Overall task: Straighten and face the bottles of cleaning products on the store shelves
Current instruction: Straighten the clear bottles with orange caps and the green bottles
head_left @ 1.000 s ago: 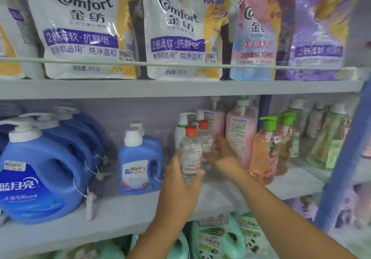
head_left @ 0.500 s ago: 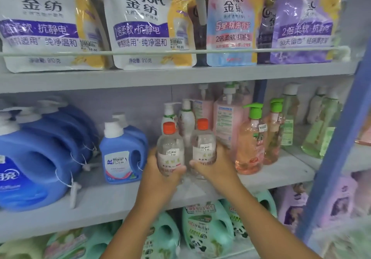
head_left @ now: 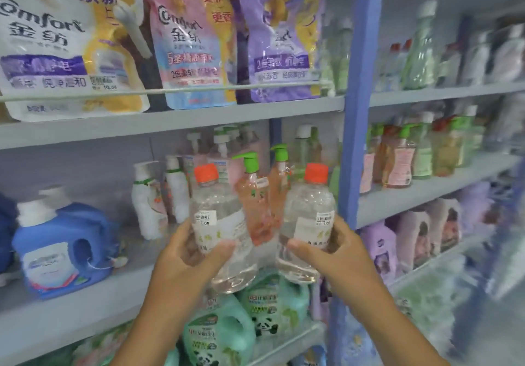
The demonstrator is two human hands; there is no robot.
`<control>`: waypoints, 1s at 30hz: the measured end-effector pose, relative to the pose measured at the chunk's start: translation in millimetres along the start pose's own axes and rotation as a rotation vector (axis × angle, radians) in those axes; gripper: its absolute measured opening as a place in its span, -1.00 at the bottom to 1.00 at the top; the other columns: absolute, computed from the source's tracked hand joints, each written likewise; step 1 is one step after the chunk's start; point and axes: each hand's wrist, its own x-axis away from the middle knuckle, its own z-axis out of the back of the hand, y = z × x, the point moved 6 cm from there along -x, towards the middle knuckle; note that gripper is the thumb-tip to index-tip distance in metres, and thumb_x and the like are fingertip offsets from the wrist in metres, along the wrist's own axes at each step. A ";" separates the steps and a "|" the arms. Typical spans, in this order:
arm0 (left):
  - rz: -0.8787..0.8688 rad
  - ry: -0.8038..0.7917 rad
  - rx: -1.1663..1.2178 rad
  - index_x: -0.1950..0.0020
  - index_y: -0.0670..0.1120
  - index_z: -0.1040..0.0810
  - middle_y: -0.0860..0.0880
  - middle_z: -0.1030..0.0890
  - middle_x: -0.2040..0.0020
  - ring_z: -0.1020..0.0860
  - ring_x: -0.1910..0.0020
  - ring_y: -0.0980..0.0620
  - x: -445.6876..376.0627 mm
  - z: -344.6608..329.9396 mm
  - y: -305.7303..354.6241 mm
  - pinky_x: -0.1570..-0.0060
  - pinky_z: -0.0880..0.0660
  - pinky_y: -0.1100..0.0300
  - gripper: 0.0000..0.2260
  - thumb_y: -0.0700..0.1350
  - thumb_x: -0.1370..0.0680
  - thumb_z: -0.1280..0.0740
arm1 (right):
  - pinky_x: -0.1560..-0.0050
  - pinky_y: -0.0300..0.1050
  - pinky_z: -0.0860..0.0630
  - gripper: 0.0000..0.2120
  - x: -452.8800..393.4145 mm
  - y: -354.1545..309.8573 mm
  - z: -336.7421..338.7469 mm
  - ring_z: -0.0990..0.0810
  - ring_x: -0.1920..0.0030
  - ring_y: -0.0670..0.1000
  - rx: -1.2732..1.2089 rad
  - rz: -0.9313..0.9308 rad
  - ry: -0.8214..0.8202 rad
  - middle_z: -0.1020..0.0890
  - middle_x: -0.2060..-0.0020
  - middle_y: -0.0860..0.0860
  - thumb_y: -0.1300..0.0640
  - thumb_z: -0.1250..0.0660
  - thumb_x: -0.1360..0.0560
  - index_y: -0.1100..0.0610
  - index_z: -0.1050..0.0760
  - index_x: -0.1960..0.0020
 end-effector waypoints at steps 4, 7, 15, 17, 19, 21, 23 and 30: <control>-0.038 -0.038 0.082 -0.17 0.27 -0.65 0.13 -0.74 -0.11 -0.70 -0.11 0.09 11.6 -90.2 41.6 -0.05 -0.61 0.07 -0.42 0.24 -0.16 -0.61 | 0.00 -0.19 -0.63 -0.44 2.1 -21.5 109.1 -0.71 -0.07 -0.16 0.003 0.035 -0.001 -0.73 -0.06 -0.21 -0.26 -0.62 -0.14 -0.38 -0.56 -0.12; -0.130 -0.095 0.102 -0.07 0.32 -0.67 0.12 -0.76 -0.03 -0.72 0.01 0.15 14.6 -165.8 73.8 0.16 -0.62 0.29 -0.52 0.14 -0.17 -0.63 | 0.00 -0.20 -0.64 -0.39 2.8 -35.5 190.7 -0.70 -0.06 -0.20 0.051 0.071 0.045 -0.72 -0.06 -0.25 -0.28 -0.63 -0.13 -0.42 -0.54 -0.15; -0.288 -0.157 0.152 -0.17 0.20 -0.66 0.08 -0.75 -0.06 -0.72 0.01 0.14 -9.7 -317.9 134.3 0.18 -0.58 0.40 -0.48 0.13 -0.21 -0.58 | 0.09 -0.27 -0.65 -0.43 -18.9 -77.4 339.9 -0.72 0.01 -0.18 0.098 0.127 0.097 -0.75 0.01 -0.22 -0.27 -0.69 -0.10 -0.38 -0.59 -0.07; -0.311 -0.169 0.156 -0.15 0.27 -0.65 0.13 -0.75 -0.07 -0.72 0.00 0.16 -24.8 -344.9 143.3 0.18 -0.57 0.42 -0.50 0.20 -0.21 -0.54 | 0.03 -0.20 -0.64 -0.43 -32.7 -79.8 363.4 -0.72 0.02 -0.18 0.088 0.121 0.110 -0.75 0.02 -0.21 -0.21 -0.72 -0.12 -0.28 -0.63 -0.08; -0.341 -0.174 0.144 -0.13 0.26 -0.65 0.12 -0.75 -0.05 -0.73 0.04 0.15 -43.1 -367.8 149.6 0.22 -0.58 0.40 -0.51 0.20 -0.21 -0.54 | 0.08 -0.23 -0.63 -0.46 -49.5 -79.2 381.9 -0.73 0.05 -0.17 0.073 0.120 0.123 -0.76 0.04 -0.19 -0.16 -0.74 -0.11 -0.25 -0.65 -0.04; -0.353 -0.165 0.126 -0.11 0.25 -0.65 0.10 -0.76 -0.02 -0.74 0.08 0.11 -65.7 -389.2 153.7 0.25 -0.59 0.37 -0.51 0.19 -0.19 -0.55 | 0.17 -0.30 -0.61 -0.52 -72.9 -78.4 398.4 -0.73 0.10 -0.18 0.076 0.127 0.140 -0.76 0.09 -0.20 -0.18 -0.73 -0.07 -0.33 -0.67 0.05; -0.368 -0.161 0.117 -0.12 0.26 -0.64 0.11 -0.76 -0.02 -0.74 0.08 0.10 -91.5 -409.8 160.4 0.25 -0.62 0.28 -0.50 0.21 -0.18 -0.55 | 0.09 -0.22 -0.59 -0.46 -101.7 -80.7 413.9 -0.72 0.11 -0.20 0.126 0.158 0.152 -0.75 0.10 -0.23 -0.29 -0.69 0.00 -0.45 -0.61 0.06; -0.364 -0.156 -0.031 -0.18 0.27 -0.56 0.19 -0.74 0.01 -0.75 0.10 0.10 -204.3 -470.3 214.6 0.06 -0.58 0.01 -0.36 0.40 -0.14 -0.55 | 0.22 -0.34 -0.61 -0.42 -228.8 -134.3 479.4 -0.72 0.12 -0.22 0.351 0.283 0.187 -0.74 0.08 -0.25 -0.42 -0.60 -0.03 -0.42 -0.59 -0.03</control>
